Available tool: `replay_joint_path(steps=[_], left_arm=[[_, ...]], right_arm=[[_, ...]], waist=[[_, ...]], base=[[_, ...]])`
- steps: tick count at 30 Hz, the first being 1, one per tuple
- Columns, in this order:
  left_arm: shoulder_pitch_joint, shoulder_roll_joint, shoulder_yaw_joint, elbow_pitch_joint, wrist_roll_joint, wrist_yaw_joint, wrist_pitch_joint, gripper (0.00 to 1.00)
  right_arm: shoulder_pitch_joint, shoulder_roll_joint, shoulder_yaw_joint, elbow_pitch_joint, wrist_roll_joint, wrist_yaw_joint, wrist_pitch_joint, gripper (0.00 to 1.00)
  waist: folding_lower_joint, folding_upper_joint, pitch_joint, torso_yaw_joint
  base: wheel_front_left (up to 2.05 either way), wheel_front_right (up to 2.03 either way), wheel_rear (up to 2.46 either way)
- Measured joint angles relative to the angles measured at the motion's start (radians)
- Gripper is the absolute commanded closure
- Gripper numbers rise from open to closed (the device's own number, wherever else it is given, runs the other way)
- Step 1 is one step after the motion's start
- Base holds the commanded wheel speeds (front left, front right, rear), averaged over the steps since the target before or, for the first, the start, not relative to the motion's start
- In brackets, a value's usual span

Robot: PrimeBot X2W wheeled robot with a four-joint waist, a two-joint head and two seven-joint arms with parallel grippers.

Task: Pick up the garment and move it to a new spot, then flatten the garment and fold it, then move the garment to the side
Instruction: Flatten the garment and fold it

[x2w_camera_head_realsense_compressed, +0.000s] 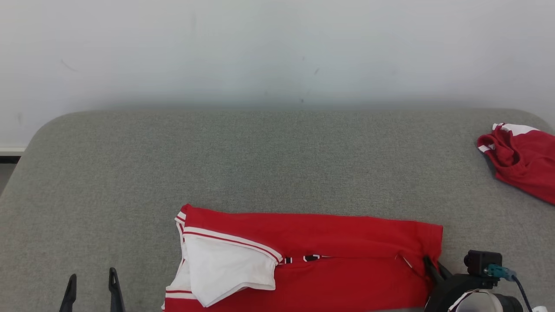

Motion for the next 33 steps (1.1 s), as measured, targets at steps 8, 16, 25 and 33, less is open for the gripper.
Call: replay_joint_path(steps=[8,16,25,33], left_arm=[[0.008,-0.007,0.013,0.005,0.033,-0.022,0.000,0.00],[0.010,-0.016,0.016,0.003,0.040,-0.035,0.000,0.00],[0.015,-0.025,0.020,0.010,0.046,-0.041,0.000,0.00],[0.012,-0.028,0.015,0.021,0.053,-0.053,0.000,0.00]], right_arm=[[-0.029,-0.112,-0.032,0.020,0.035,0.000,-0.047,1.00],[-0.037,-0.214,-0.090,0.013,0.040,0.000,-0.058,1.00],[-0.028,-0.134,-0.044,-0.229,0.036,0.000,0.011,1.00],[0.030,-0.021,0.017,-0.479,0.061,0.000,0.120,1.00]], waist=[[0.0000,0.0000,-0.008,-0.007],[0.0000,0.0000,-0.011,-0.032],[0.0000,0.0000,-0.018,-0.055],[0.0000,0.0000,-0.025,-0.033]], base=[[0.00,0.00,0.00],[0.00,0.00,0.00],[0.00,0.00,0.00],[0.00,0.00,0.00]])
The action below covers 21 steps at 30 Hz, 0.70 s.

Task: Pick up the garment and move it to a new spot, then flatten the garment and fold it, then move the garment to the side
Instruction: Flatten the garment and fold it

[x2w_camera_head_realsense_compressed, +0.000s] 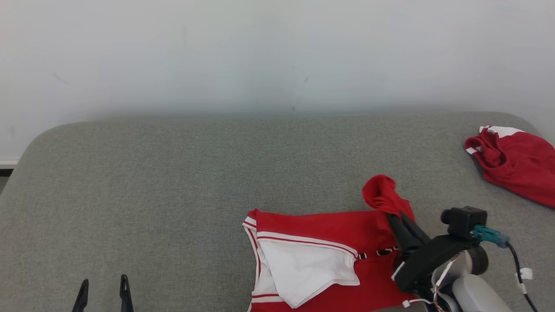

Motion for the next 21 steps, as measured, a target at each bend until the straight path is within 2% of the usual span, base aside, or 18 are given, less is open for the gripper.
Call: replay_joint_path(steps=[4,9,14,21], left_arm=[[-0.005,0.000,-0.003,0.007,0.006,-0.008,0.000,0.00],[-0.028,-0.002,-0.020,0.021,0.012,-0.009,0.000,0.00],[-0.050,-0.004,-0.030,0.035,0.012,-0.018,0.000,0.00],[-0.081,-0.007,-0.038,0.050,0.008,-0.026,0.000,0.00]], right_arm=[[0.021,0.072,0.036,-0.090,0.000,0.000,0.045,1.00],[0.030,0.159,0.063,-0.118,-0.020,0.000,0.079,1.00],[0.014,0.227,0.084,-0.081,-0.038,0.000,0.081,1.00],[-0.031,0.266,0.114,0.022,-0.057,0.000,0.044,1.00]], waist=[[0.0000,0.0000,-0.002,0.023],[0.0000,0.0000,-0.001,0.056],[0.0000,0.0000,0.005,0.086],[0.0001,0.0001,0.025,0.115]], base=[[0.00,0.00,0.00],[0.00,0.00,0.00],[0.00,0.00,0.00],[0.00,0.00,0.00]])
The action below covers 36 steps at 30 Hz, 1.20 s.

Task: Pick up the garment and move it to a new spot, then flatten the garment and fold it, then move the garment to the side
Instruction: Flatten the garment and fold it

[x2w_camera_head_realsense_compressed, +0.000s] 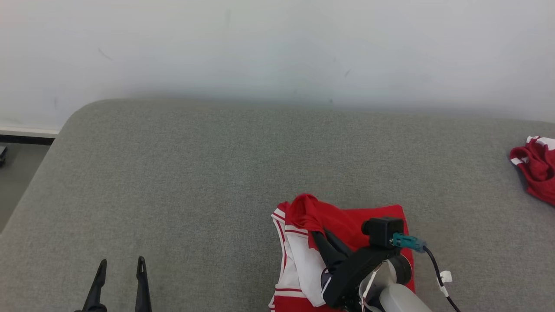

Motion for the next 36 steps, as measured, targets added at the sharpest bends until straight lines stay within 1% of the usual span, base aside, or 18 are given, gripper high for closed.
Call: replay_joint_path(steps=[3,4,5,6,11,13,17,21,25,31,36], left_arm=[[-0.004,-0.002,-0.006,0.007,0.000,0.000,0.000,0.00],[-0.005,-0.003,-0.007,0.010,0.000,0.000,0.000,0.00],[-0.008,-0.004,-0.008,0.013,0.000,0.000,0.000,0.00],[-0.011,-0.004,-0.009,0.015,0.000,0.002,0.000,0.00],[-0.017,-0.007,-0.013,0.021,0.000,0.014,0.000,0.00],[-0.016,-0.008,-0.012,0.021,-0.002,0.017,0.000,0.00],[-0.011,-0.009,-0.007,0.016,-0.003,0.018,0.000,0.00],[-0.011,-0.003,0.009,0.013,-0.006,0.017,0.000,0.00],[-0.004,-0.003,0.017,0.002,-0.005,0.017,0.000,0.00],[-0.001,0.003,0.033,-0.014,0.002,0.017,0.000,0.00],[0.008,0.007,0.041,-0.021,0.005,0.016,0.000,0.00]], right_arm=[[-0.014,0.006,0.007,0.073,0.002,0.000,-0.016,1.00],[-0.018,0.007,0.015,0.092,0.004,0.000,-0.020,0.65],[-0.021,0.007,0.023,0.106,0.007,0.000,-0.026,0.09],[-0.025,0.009,0.033,0.116,0.014,0.000,-0.033,0.00],[-0.037,0.011,0.059,0.128,0.031,0.000,-0.082,0.00],[-0.038,-0.004,0.061,0.111,0.031,0.000,-0.108,0.00],[-0.036,-0.056,0.043,0.057,0.038,0.000,-0.152,0.00],[-0.021,-0.109,-0.013,0.000,0.025,0.000,-0.201,0.00],[0.008,-0.139,-0.085,-0.058,-0.005,0.000,-0.234,0.00],[0.106,-0.155,-0.200,-0.165,-0.059,0.000,-0.271,0.00],[0.197,-0.156,-0.266,-0.226,-0.156,0.000,-0.275,0.00]], waist=[[0.0000,0.0000,0.006,0.009],[0.0000,0.0000,0.008,0.012],[0.0000,0.0000,0.008,0.014],[0.0000,0.0000,0.008,0.016],[-0.0001,0.0000,-0.003,0.012],[0.0000,0.0000,-0.008,0.005],[-0.0001,0.0000,-0.016,-0.013],[0.0000,0.0000,-0.019,-0.034],[0.0000,0.0000,-0.019,-0.056],[0.0000,0.0000,-0.021,-0.090],[0.0000,0.0000,-0.027,-0.113]], base=[[0.00,0.00,0.00],[0.00,0.00,0.00],[0.00,0.00,0.00],[0.00,0.00,0.00],[0.00,0.00,0.00],[0.00,0.00,0.00],[0.00,0.00,0.00],[0.00,0.00,0.00],[0.00,0.00,0.00],[0.00,0.00,0.00],[0.00,0.00,0.00]])
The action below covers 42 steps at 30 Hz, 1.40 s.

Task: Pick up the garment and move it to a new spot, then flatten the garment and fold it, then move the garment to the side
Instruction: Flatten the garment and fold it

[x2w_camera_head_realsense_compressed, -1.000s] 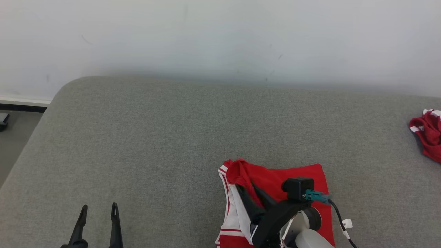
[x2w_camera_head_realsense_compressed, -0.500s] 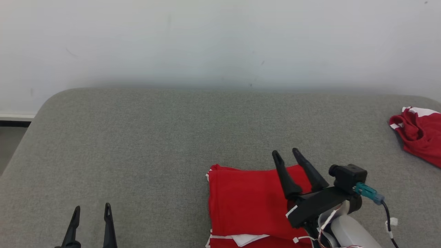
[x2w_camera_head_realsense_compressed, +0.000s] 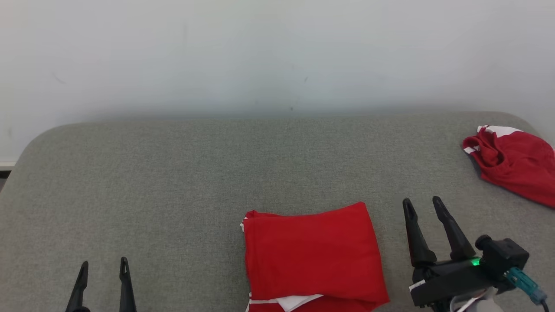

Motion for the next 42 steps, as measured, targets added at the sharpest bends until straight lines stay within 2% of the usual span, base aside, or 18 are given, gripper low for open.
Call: replay_joint_path(steps=[5,12,26,42], left_arm=[[0.015,0.000,0.004,-0.012,0.008,0.001,0.000,0.00],[0.044,0.000,-0.009,-0.031,0.017,-0.007,0.000,0.00],[0.081,0.016,-0.054,-0.032,0.034,-0.027,0.000,0.00],[0.088,0.022,-0.076,-0.014,0.026,-0.035,0.000,0.00]], right_arm=[[0.082,0.048,-0.083,-0.090,-0.061,0.000,-0.001,0.00],[0.186,0.087,-0.138,-0.119,-0.119,0.000,-0.001,0.00],[0.240,0.098,-0.120,-0.085,-0.190,0.000,-0.001,0.00],[0.242,0.105,-0.113,-0.046,-0.201,0.000,-0.001,0.00]], waist=[[0.0000,0.0000,-0.010,-0.014],[0.0000,0.0000,-0.026,-0.019],[-0.0001,-0.0001,-0.052,-0.001],[0.0000,0.0000,-0.052,0.018]], base=[[0.00,0.00,0.00],[0.00,0.00,0.00],[0.00,0.00,0.00],[0.00,0.00,0.00]])
